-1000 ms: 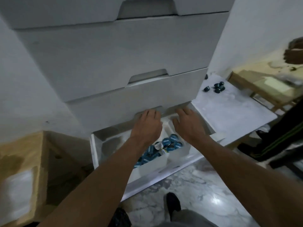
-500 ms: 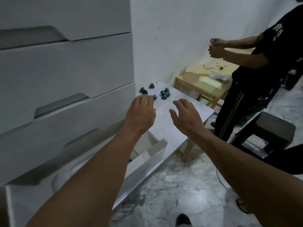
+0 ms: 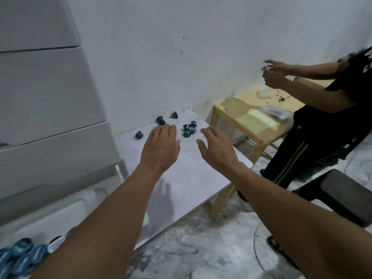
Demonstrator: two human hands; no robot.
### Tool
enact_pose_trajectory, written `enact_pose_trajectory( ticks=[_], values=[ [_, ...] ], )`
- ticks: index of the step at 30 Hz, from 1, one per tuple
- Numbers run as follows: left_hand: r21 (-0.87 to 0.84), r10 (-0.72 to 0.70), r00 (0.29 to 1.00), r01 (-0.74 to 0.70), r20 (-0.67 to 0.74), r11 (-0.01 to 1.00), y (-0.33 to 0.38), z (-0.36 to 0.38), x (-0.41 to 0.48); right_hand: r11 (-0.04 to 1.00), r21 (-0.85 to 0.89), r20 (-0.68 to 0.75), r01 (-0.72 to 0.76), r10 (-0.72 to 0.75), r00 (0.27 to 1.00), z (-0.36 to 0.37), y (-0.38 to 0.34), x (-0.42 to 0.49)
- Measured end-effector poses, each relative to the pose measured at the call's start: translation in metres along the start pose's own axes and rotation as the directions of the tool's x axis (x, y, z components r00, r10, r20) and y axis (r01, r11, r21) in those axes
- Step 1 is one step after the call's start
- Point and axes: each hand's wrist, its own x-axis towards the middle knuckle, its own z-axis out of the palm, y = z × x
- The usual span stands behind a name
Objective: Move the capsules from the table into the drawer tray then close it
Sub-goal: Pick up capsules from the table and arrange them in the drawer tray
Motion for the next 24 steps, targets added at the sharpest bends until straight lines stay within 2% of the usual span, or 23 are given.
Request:
enact_pose_trajectory(
  ticks=[10, 17, 24],
  values=[
    [0.048, -0.095, 0.988, 0.090, 0.118, 0.995, -0.038, 0.081, 0.065, 0.998, 0.062, 0.093, -0.032, 0.026, 0.995, 0.057, 0.044, 0.089],
    [-0.041, -0.099, 0.972, 0.110, 0.215, 0.993, -0.044, 0.141, 0.099, 0.995, 0.038, 0.204, -0.093, 0.084, 0.975, 0.095, 0.076, 0.134],
    [-0.043, -0.108, 0.949, 0.126, 0.297, 0.991, -0.038, 0.186, 0.119, 0.993, 0.065, 0.334, -0.094, 0.067, 0.940, 0.123, 0.104, 0.174]
  ],
)
